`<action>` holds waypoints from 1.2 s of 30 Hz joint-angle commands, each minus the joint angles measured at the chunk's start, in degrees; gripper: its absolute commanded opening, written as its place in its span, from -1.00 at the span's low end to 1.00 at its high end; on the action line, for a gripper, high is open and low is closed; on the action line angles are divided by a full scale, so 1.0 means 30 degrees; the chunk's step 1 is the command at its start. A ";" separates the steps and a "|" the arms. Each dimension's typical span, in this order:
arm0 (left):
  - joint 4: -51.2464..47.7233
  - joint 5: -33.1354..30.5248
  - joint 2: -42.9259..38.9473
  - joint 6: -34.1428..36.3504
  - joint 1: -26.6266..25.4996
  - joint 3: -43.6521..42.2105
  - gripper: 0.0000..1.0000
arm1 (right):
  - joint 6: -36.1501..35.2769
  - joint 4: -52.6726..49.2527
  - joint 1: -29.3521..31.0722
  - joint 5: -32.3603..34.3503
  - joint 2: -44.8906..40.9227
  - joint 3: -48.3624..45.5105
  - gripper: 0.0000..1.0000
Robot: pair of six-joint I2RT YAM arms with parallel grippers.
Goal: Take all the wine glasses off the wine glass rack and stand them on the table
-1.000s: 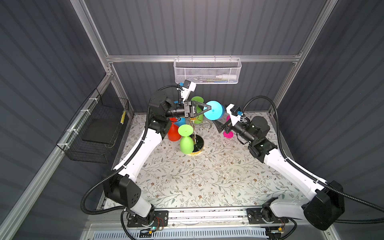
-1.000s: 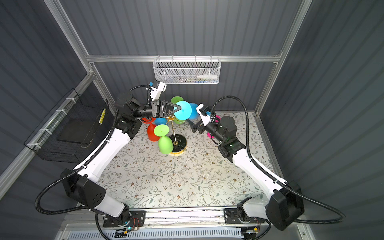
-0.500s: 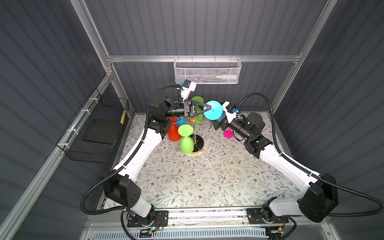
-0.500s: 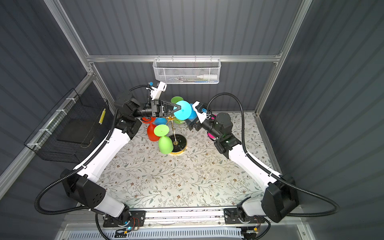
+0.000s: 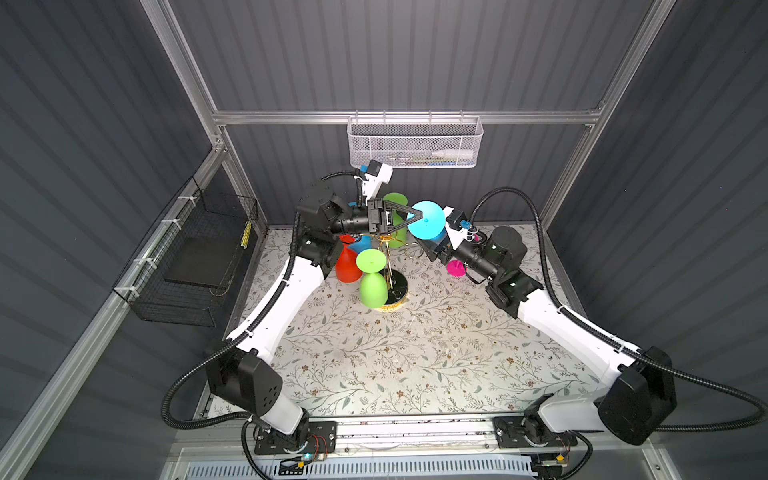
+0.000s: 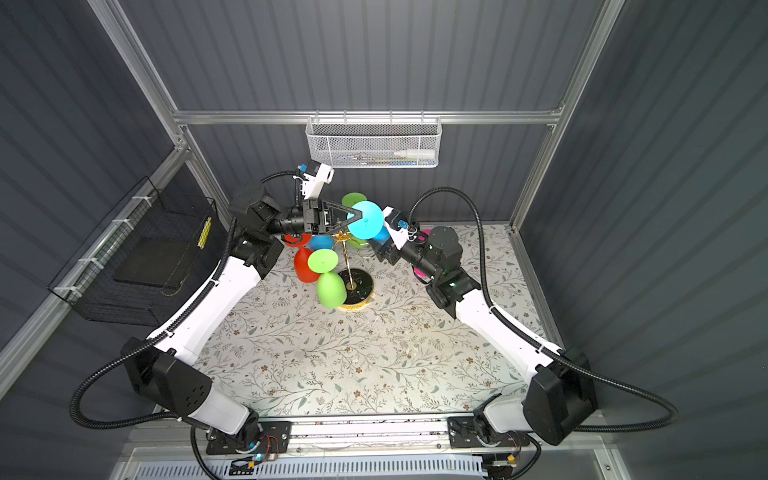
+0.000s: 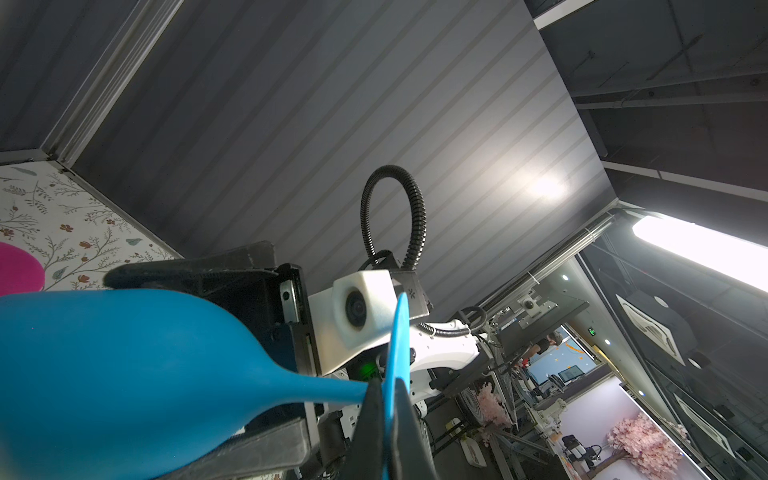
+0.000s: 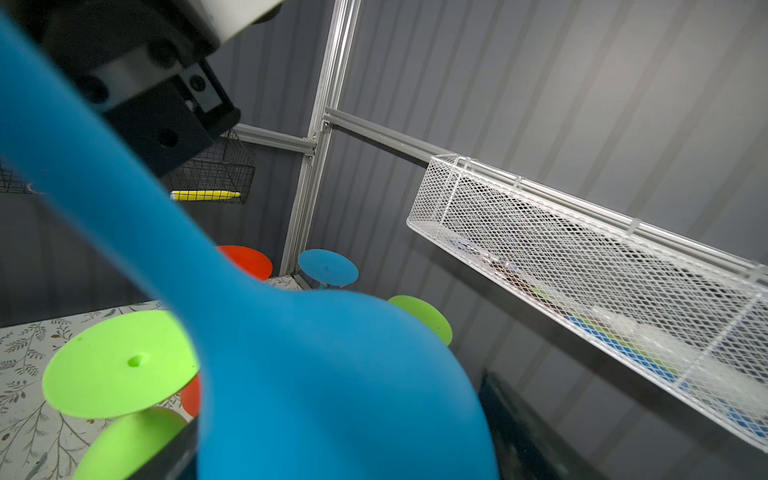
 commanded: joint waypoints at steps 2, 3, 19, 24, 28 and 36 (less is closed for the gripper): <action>0.0843 0.1138 -0.0065 -0.0115 -0.0080 0.0402 -0.90 | 0.0749 -0.0353 -0.0039 0.1177 -0.0406 0.0330 0.39; 0.0921 0.1139 -0.0057 -0.0105 -0.0105 0.0409 -0.87 | 0.0735 -0.0439 -0.0012 0.1261 -0.0465 0.0301 0.36; 0.0458 0.0254 -0.0421 0.2458 0.0295 0.0347 0.25 | 0.1838 -0.5376 0.0226 0.2683 -0.3356 0.0216 0.06; -0.3033 -0.3097 -0.1200 0.8034 0.0420 -0.0178 0.35 | 0.3193 -1.0083 0.0226 0.3018 -0.4742 0.1507 -0.02; -0.0375 -0.7276 -0.2135 1.0743 0.0391 -0.2713 0.37 | 0.4123 -1.4040 0.0219 0.3131 -0.5595 0.3016 -0.04; 0.2422 -0.9305 -0.1897 1.8239 -0.0371 -0.4660 0.34 | 0.6027 -2.0117 0.0223 0.3321 -0.5038 0.5515 -0.05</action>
